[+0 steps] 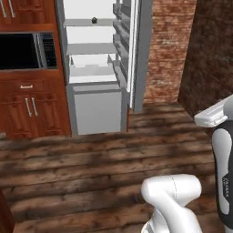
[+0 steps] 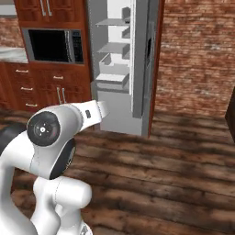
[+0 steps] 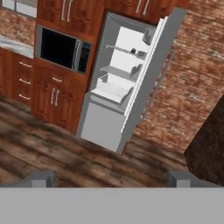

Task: Take the cupcakes from the fridge and place them on the empty tray on the dining counter.

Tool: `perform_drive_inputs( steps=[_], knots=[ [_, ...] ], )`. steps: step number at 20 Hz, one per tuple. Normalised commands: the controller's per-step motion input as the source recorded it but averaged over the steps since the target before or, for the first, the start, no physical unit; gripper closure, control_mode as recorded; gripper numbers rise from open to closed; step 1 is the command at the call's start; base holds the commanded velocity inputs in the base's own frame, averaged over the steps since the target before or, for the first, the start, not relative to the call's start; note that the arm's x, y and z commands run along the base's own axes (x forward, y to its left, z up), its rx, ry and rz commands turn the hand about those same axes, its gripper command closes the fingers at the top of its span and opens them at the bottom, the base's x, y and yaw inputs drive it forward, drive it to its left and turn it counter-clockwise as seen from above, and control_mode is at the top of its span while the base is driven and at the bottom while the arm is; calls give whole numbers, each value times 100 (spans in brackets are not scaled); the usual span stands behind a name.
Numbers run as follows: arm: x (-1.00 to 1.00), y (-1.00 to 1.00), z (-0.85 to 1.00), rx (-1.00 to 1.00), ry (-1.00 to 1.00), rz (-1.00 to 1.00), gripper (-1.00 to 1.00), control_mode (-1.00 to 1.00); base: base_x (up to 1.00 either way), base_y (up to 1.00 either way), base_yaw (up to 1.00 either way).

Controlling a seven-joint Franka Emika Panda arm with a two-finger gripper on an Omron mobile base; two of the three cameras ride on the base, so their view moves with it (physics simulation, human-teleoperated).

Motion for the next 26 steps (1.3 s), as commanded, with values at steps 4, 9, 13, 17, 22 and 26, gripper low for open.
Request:
perform_drive_inputs(
  steps=[4, 9, 13, 17, 22, 26],
  knots=[
    [0, 0, 0, 0, 0, 0, -100, 100, 70, 57, -26],
    [0, 0, 0, 0, 0, 0, -100, 100, 52, 93, -18],
    [0, 0, 0, 0, 0, 0, -100, 100, 53, 84, -10],
    [0, 0, 0, 0, 0, 0, -100, 100, 62, 70, -6],
    [0, 0, 0, 0, 0, 0, -100, 100, 94, 4, -6],
    [0, 0, 0, 0, 0, 0, -100, 100, 100, 0, -5]
  ],
)
